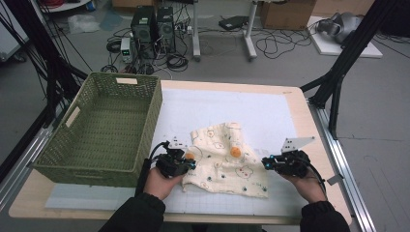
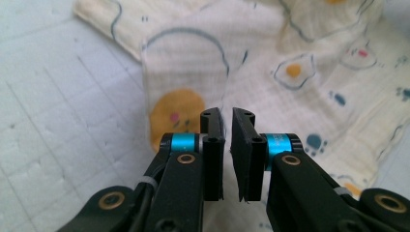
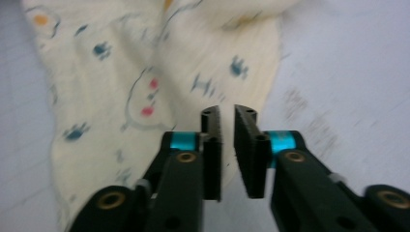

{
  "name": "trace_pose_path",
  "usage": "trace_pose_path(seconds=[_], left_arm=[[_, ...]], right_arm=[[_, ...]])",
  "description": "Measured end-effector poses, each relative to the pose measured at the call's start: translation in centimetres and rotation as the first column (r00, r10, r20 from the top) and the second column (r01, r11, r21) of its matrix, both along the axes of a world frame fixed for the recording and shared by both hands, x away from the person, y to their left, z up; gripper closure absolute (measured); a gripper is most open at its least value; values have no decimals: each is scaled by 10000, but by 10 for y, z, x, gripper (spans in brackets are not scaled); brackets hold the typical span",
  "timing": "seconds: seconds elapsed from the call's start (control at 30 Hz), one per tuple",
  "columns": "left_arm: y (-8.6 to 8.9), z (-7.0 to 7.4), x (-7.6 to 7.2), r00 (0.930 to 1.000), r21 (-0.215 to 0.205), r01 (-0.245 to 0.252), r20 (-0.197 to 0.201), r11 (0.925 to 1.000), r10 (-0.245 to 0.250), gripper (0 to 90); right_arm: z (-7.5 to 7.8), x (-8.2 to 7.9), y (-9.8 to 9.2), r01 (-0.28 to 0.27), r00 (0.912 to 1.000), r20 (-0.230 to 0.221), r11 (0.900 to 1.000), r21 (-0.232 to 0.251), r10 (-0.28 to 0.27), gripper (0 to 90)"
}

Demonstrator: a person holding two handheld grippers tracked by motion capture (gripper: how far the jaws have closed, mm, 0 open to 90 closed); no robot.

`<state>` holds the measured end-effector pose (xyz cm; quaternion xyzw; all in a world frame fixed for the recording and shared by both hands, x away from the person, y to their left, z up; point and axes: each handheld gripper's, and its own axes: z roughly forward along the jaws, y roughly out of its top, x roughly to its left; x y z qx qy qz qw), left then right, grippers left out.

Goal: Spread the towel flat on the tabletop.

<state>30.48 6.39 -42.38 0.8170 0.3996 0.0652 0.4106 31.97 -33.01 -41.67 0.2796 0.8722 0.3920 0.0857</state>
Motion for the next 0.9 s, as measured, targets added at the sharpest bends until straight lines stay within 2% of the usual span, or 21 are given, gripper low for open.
trace_pose_path(seconds=[0.1,0.23,0.37,0.43,0.53,0.6,0.63,0.7,0.8,0.87,0.9], left_arm=[[-3,0,4,9998,98,-172,131,9998,171,807],[-5,-7,8,9998,503,-188,-22,9986,189,823],[-7,-13,12,9996,853,-179,-191,9962,196,851],[-7,-14,13,9996,776,-192,-178,9968,206,863],[-7,-14,12,9996,776,-240,-126,9967,251,873],[-7,-14,12,9996,751,-237,-111,9969,246,874],[-7,-14,12,9997,798,-228,-107,9966,238,874],[-7,-14,11,9997,816,-218,-114,9964,228,875],[-8,-14,11,9997,796,-194,-143,9966,206,872],[-7,-13,10,9997,577,-157,-154,9982,166,837],[-6,-11,9,9999,385,-122,-8,9992,122,813]], right_arm=[[1,20,10,132,9999,15,9999,-107,-132,727],[-8,46,28,144,9998,-163,9990,-417,-151,698],[-18,63,43,157,9995,-280,9978,-642,-175,699],[-21,67,49,105,9991,-402,9973,-725,-135,724],[-22,70,52,-8,9986,-533,9984,-564,-22,855],[-20,69,53,-122,9990,-435,9970,-763,89,872],[-19,68,52,-79,9995,-305,9953,-964,50,873],[-13,67,43,363,9993,-44,9932,-1102,-370,874],[0,65,15,1380,9900,375,9880,-692,-1356,874],[2,65,-1,1767,9842,17,9824,-609,-1769,839],[1,65,-6,1972,9802,-62,9778,-704,-1981,791]])
